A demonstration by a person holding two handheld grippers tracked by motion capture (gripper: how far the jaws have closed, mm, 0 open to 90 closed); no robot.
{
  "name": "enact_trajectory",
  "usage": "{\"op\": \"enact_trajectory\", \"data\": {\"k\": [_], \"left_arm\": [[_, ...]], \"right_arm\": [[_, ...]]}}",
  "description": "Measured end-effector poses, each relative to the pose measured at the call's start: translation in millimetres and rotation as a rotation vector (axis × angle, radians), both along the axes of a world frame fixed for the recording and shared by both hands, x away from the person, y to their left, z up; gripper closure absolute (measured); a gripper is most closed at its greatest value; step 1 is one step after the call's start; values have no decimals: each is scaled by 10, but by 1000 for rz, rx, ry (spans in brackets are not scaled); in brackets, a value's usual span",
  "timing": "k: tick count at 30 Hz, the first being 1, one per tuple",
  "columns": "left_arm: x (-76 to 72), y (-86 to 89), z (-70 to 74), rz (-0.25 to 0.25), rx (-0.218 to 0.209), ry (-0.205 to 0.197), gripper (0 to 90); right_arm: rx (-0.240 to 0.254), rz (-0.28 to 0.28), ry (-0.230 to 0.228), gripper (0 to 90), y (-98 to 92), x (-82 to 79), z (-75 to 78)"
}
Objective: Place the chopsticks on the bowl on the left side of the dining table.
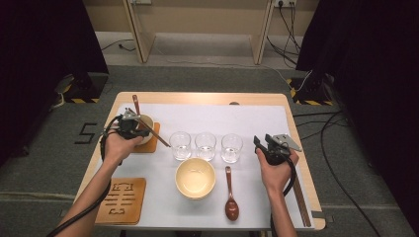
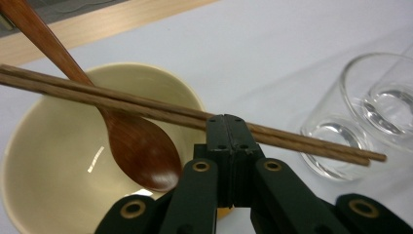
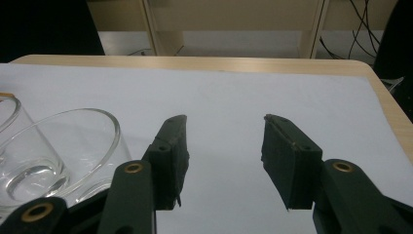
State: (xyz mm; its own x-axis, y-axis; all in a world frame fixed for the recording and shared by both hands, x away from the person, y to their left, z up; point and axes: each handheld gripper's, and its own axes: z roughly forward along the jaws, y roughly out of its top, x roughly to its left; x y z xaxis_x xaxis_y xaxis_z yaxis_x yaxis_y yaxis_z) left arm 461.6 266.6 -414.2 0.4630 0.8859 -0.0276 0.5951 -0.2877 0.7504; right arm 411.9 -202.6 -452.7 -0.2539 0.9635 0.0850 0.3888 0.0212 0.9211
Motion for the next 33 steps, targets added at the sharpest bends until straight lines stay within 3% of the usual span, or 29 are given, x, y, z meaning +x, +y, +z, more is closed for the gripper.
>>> {"op": "enact_trajectory", "data": {"k": [13,22,33], "left_arm": [[495,95,-13,97,34,1,891],[614,99,-80,121,71,0,891],[643,112,-105,120,102,5,891]], "right_arm": [[2,5,0,522,8,3,-2],[1,8,1,522,18,6,-9],[-2,11,4,522,23,13,-19]]}}
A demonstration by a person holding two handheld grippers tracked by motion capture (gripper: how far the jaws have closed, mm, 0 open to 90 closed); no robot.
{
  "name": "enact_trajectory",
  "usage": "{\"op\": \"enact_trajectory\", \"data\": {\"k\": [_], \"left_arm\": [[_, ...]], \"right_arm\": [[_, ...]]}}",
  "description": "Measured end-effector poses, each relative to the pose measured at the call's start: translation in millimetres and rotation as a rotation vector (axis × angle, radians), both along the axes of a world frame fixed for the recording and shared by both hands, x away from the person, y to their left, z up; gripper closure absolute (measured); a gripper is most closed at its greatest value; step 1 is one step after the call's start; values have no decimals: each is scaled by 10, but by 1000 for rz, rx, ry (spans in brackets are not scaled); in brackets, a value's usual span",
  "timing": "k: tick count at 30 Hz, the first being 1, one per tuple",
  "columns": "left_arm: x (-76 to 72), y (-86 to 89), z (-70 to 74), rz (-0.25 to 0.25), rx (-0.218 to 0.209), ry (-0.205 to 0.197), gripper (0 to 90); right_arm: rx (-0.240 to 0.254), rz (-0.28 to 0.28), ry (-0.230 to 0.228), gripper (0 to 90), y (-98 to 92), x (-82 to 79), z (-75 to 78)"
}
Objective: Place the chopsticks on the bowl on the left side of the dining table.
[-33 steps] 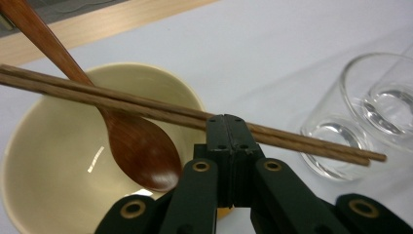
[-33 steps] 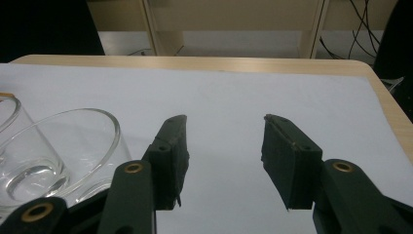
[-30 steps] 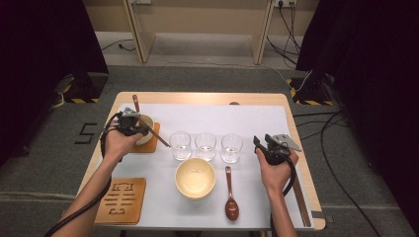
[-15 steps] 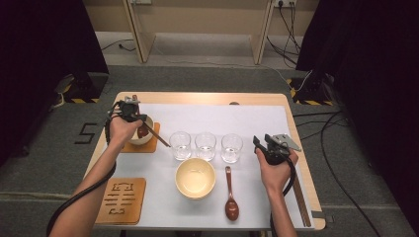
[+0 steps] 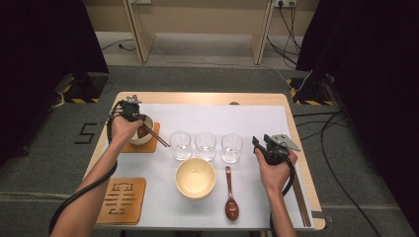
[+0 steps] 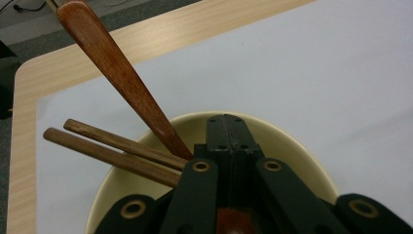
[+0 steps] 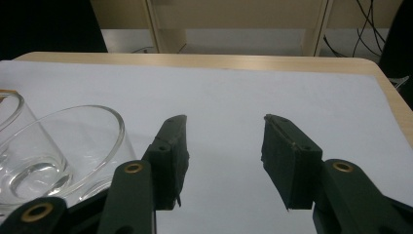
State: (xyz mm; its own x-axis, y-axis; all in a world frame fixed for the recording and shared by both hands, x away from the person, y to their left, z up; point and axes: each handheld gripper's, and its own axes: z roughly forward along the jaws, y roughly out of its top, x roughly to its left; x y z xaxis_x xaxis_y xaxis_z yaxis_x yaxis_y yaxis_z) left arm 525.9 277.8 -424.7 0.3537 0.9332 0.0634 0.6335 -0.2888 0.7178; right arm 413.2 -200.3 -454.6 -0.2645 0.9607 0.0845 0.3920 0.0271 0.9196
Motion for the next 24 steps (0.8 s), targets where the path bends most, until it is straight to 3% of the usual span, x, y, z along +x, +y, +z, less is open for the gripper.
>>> {"op": "enact_trajectory", "data": {"k": [24], "left_arm": [[-19,64,26,26,44,3,890]], "right_arm": [[1,0,4,521,3,2,-6]]}}
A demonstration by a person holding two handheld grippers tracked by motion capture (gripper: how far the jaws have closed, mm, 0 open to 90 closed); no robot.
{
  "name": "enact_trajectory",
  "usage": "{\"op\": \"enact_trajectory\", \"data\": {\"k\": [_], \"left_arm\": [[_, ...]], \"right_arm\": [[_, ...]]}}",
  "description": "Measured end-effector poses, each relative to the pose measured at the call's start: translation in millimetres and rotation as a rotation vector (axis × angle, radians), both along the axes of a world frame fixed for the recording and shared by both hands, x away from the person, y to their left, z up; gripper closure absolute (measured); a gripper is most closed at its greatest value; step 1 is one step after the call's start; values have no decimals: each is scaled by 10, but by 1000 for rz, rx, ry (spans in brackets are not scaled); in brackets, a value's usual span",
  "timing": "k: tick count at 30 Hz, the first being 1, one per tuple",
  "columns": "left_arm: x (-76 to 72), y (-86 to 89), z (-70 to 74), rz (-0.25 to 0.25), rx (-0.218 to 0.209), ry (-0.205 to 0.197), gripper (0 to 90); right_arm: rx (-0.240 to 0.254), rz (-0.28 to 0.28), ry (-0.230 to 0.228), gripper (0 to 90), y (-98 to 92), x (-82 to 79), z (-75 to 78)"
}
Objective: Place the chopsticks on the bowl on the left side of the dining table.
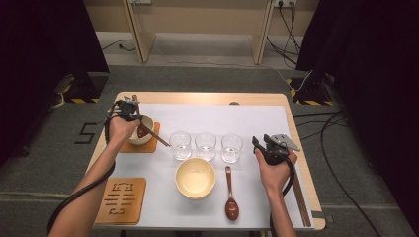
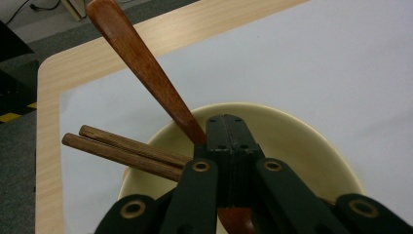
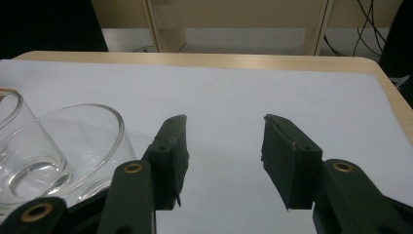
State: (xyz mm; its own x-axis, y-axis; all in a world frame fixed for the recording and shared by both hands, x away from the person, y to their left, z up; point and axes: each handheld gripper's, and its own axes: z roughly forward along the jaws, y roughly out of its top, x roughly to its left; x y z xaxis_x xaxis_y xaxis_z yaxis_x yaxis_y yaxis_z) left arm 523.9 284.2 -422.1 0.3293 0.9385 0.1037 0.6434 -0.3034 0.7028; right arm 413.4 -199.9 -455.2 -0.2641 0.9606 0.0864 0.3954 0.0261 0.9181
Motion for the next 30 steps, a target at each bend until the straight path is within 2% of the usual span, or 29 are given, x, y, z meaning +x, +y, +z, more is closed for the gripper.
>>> {"op": "enact_trajectory", "data": {"k": [23,27,30], "left_arm": [[-9,156,-27,37,17,13,890],[-6,171,-23,40,15,9,890],[-14,180,7,45,5,-10,888]], "right_arm": [[-2,3,1,520,10,3,-5],[-1,3,1,520,9,3,-5],[0,2,-1,520,11,2,-4]]}}
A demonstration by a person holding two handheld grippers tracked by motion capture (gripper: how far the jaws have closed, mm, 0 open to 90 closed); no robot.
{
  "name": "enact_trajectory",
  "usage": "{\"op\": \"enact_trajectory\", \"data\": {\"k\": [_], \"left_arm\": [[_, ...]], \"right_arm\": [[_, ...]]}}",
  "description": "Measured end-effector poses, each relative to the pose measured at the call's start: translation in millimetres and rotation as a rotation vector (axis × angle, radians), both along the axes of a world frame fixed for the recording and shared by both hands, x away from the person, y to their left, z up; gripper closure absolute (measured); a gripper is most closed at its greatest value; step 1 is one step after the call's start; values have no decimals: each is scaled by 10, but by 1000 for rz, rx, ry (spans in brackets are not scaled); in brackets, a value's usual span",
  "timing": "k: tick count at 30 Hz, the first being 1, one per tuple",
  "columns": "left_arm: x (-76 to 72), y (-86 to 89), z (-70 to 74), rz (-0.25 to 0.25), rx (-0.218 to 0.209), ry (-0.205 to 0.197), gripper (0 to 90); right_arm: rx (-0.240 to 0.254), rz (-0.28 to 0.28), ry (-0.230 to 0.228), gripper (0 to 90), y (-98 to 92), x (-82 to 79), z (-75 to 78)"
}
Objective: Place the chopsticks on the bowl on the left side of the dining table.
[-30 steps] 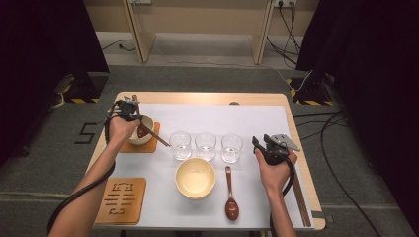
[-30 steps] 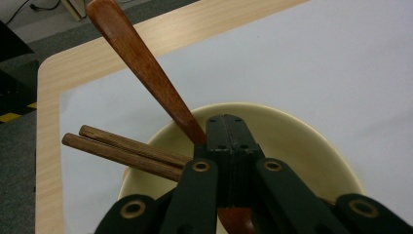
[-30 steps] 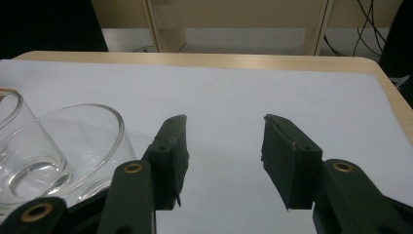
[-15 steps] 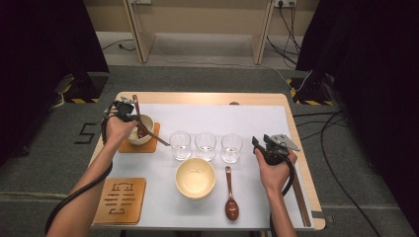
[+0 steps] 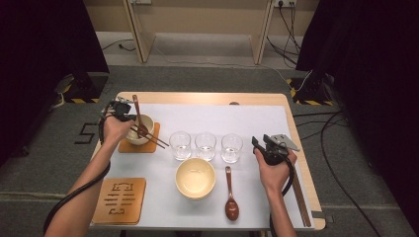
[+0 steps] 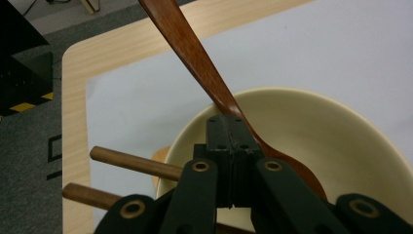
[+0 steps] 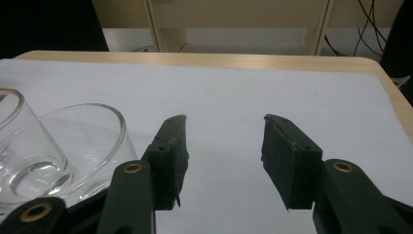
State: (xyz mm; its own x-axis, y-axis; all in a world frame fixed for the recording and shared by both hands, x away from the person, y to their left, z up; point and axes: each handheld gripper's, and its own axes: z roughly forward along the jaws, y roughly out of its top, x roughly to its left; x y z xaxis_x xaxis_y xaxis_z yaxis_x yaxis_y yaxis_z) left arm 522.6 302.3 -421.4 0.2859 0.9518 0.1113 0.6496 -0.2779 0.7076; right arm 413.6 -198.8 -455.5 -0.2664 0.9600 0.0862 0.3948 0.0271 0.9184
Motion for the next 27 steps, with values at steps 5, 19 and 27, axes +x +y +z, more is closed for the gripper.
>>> {"op": "enact_trajectory", "data": {"k": [5,19,27], "left_arm": [[-30,16,56,-1,-5,-17,887],[-632,-10,187,-132,-80,-20,890],[-1081,-274,53,-294,-68,37,891]], "right_arm": [[0,1,-1,520,3,0,2],[0,-1,-5,520,-11,-18,30],[2,-5,-5,520,-18,-21,36]]}}
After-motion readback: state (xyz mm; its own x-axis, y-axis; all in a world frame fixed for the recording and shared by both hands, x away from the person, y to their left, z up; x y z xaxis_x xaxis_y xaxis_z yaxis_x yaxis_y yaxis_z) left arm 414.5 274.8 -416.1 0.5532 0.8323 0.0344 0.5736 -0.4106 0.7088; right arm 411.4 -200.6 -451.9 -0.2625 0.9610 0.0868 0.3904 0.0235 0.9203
